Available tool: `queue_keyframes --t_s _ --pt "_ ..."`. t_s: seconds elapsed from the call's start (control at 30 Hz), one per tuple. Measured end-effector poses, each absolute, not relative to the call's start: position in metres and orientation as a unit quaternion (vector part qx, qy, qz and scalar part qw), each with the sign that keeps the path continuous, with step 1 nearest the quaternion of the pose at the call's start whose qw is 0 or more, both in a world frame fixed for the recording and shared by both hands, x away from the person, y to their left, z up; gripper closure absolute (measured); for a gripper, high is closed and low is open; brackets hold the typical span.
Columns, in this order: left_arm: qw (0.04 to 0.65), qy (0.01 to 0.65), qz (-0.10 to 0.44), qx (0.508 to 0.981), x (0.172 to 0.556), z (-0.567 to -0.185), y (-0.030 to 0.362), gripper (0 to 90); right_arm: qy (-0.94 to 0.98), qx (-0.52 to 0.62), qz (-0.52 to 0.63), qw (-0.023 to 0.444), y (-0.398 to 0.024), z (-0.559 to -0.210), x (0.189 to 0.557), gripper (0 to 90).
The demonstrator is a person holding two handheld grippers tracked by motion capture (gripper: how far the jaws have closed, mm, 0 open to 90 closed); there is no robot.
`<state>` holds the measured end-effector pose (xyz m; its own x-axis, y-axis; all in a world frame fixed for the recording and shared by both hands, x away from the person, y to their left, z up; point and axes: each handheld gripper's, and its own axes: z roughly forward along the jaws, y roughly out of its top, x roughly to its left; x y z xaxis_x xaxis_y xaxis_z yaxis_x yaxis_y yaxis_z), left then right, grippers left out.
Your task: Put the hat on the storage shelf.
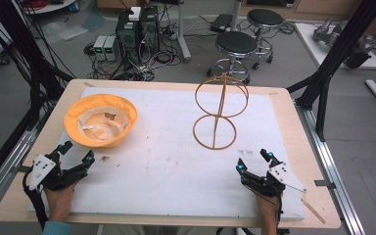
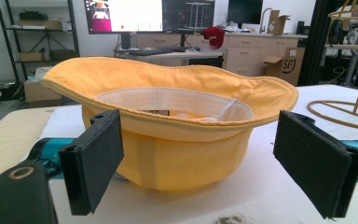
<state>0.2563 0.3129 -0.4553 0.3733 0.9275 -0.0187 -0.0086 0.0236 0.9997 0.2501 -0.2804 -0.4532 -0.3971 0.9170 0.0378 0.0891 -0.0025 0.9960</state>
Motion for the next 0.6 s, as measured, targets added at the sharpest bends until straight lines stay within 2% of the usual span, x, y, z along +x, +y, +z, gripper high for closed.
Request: queue_keyframes --t_s 0.6 --pt "0.598 0.393 0.391 0.579 0.2563 -0.4550 0.3131 15.9 0.607 0.418 0.573 0.358 -0.2803 -0.4529 0.2506 11.1"
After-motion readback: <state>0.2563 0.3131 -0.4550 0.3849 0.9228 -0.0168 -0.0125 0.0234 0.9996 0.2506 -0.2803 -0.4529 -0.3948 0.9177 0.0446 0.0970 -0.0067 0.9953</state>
